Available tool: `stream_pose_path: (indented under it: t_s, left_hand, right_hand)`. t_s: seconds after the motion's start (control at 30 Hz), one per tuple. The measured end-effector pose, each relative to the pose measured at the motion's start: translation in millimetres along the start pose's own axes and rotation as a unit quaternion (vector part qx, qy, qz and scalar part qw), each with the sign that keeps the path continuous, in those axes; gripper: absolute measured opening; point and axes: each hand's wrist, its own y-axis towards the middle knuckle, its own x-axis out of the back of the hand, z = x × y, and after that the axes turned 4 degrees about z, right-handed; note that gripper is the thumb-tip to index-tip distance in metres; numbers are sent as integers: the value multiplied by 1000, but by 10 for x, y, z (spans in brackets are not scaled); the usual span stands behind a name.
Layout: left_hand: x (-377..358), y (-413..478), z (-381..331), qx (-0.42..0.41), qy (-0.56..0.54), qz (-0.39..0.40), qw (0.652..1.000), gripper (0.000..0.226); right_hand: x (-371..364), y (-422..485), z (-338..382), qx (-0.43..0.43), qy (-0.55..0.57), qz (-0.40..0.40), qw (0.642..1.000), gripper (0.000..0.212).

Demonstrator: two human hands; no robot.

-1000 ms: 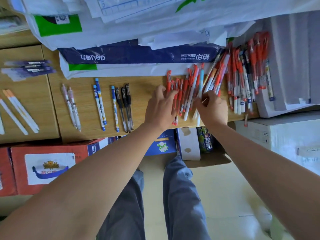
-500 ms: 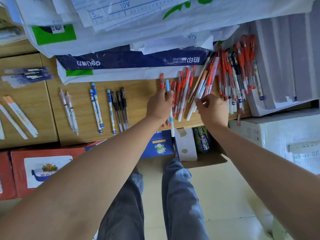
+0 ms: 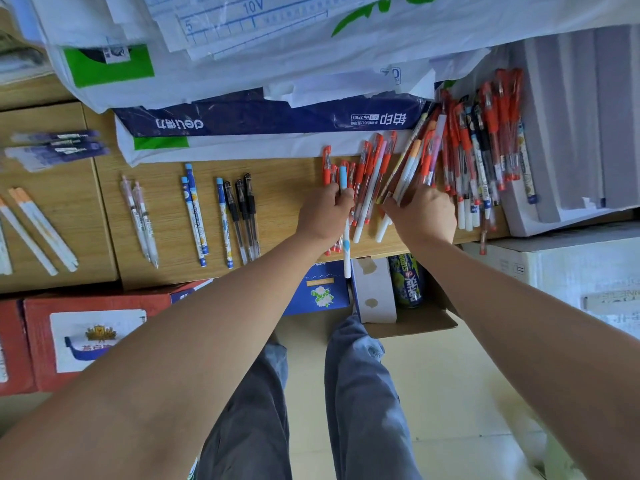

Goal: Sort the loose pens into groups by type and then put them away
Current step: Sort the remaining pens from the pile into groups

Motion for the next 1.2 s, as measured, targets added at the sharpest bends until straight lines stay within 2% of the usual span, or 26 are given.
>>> stream_pose_path:
  t_s: [0.1, 0.23, 0.37, 0.53, 0.73, 0.83, 0.93, 1.07, 1.2]
  left_hand:
    - [2, -7, -9, 6, -7, 9, 1000, 34]
    - [44, -24, 12, 8, -20, 24, 999, 33]
    - [83, -39, 46, 26, -47, 32, 998, 30]
    - [158, -103, -38, 62, -97, 41, 992, 27]
    - [377, -205, -123, 55, -180, -11, 982, 26]
    - [520, -273, -56, 49, -174, -46, 982, 31]
    - [689, -388, 88, 50, -205, -44, 976, 29]
    - [969, -565, 331, 58, -238, -59, 968, 32]
    - [1241, -756, 624, 41, -234, -78, 968, 38]
  right_hand:
    - [-20, -43, 29, -10, 9, 3, 1000, 37]
    - [-55, -18, 16, -17, 62, 49, 997, 35]
    - [-9, -65, -20, 56, 121, 108, 985, 34]
    - [121, -227, -75, 129, 98, 142, 977, 38]
    - [281, -439, 147, 152, 107, 278, 942, 29]
    - [290, -580, 327, 158, 92, 345, 921, 29]
    - [251, -700, 525, 151, 111, 385, 904, 30]
    - [119, -856, 838, 191, 64, 396, 896, 32]
    - [-64, -1079, 1276, 205, 111, 385, 893, 35]
